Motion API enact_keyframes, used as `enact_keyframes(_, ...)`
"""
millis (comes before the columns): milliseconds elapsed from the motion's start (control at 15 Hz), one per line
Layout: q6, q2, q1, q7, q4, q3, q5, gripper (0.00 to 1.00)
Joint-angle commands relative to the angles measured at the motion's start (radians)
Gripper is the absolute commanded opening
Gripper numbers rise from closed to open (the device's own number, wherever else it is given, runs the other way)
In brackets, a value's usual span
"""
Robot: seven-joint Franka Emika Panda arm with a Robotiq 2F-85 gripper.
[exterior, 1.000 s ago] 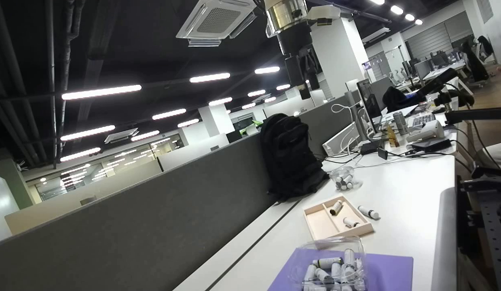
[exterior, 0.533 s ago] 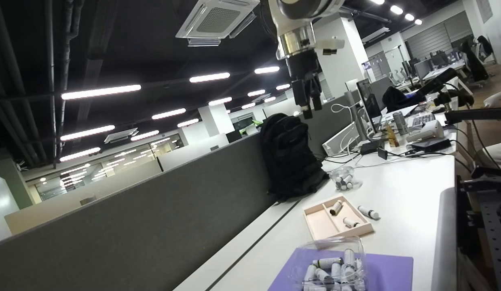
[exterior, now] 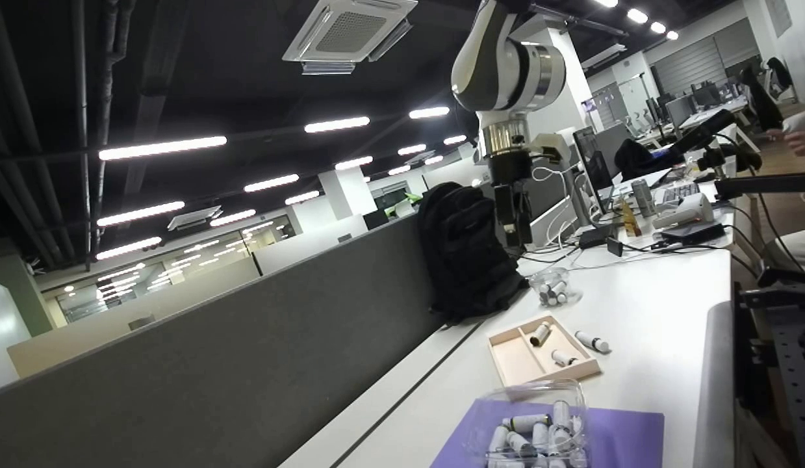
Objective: Take the bottom bottle from the right compartment of the box and place it on the table
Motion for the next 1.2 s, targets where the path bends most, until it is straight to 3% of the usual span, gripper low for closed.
enact_keyframes(0,-0.01,0.022,-0.041,-0.012,0.014,0.041,0.018,1.0)
enact_keyframes(200,0.038,0.037,-0.065,0.058,0.005,0.08,-0.038,1.0)
enact_keyframes(600,0.209,0.207,-0.149,0.183,0.004,0.093,-0.09,1.0)
enact_keyframes(933,0.336,0.397,-0.201,0.207,0.022,0.114,-0.067,1.0)
enact_keyframes(1133,0.406,0.493,-0.233,0.186,0.046,0.17,-0.026,1.0)
